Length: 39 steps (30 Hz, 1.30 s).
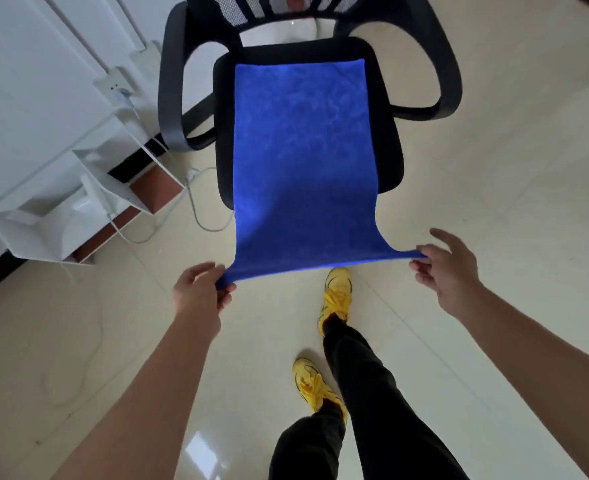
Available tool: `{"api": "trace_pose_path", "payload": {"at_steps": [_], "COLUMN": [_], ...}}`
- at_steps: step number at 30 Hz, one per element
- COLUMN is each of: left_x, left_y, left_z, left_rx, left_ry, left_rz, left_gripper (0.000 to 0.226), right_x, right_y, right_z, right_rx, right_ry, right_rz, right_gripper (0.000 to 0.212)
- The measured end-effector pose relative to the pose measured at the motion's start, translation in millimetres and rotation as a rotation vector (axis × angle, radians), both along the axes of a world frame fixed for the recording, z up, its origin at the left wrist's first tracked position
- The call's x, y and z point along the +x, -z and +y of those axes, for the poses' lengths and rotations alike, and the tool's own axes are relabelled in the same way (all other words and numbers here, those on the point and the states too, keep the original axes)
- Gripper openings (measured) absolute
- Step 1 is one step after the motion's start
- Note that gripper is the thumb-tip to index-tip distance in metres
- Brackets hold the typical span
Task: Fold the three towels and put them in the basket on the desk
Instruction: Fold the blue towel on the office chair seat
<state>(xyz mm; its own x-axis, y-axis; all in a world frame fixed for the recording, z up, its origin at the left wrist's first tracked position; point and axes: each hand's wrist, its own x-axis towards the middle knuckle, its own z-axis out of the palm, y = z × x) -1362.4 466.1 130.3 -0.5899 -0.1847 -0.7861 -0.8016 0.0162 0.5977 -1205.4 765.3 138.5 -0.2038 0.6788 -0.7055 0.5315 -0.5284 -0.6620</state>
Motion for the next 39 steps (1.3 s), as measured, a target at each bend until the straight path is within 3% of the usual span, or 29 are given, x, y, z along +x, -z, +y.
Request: {"api": "trace_pose_path", "payload": {"at_steps": [3, 8, 11, 15, 19, 22, 26, 32, 34, 38, 39], "left_x": [-45, -126, -173, -223, -279, -324, -365, -411, -421, -441, -449], "left_y": [-13, -31, -35, -29, -19, -20, -13, 45, 70, 114, 127], "left_z": [20, 59, 89, 124, 150, 174, 192, 221, 230, 239, 240], "left_rx": [0.131, 0.087, -0.108, -0.593, -0.754, -0.668, -0.279, -0.138, -0.122, -0.122, -0.135], "left_ry": [0.001, 0.204, 0.489, 0.865, 0.964, 0.911, 0.624, 0.433, 0.408, 0.429, 0.442], "left_rz": [0.057, 0.237, 0.324, 0.513, 0.655, 0.633, 0.412, 0.227, 0.170, 0.114, 0.107], "left_gripper": [0.006, 0.007, 0.014, 0.028, 0.015, 0.016, 0.012, 0.017, 0.018, 0.014, 0.013], "right_x": [-42, -115, -156, -203, -252, -291, -324, -381, -396, -417, -422], "right_y": [-11, -18, -11, -2, 0, 4, 15, 67, 95, 130, 140], "right_z": [21, 70, 95, 127, 163, 193, 216, 240, 247, 246, 245], "right_rx": [-0.037, -0.050, 0.081, 0.214, 0.317, 0.286, 0.238, 0.224, 0.221, 0.197, 0.197], "right_ry": [0.005, -0.026, -0.145, -0.257, -0.309, -0.334, -0.312, -0.351, -0.330, -0.280, -0.261], "right_rz": [0.073, 0.194, 0.184, 0.115, 0.053, 0.039, 0.066, 0.011, -0.031, -0.126, -0.155], "right_gripper": [0.016, 0.042, 0.035, 0.021, 0.003, 0.016, 0.055, 0.070, 0.068, 0.028, 0.027]}}
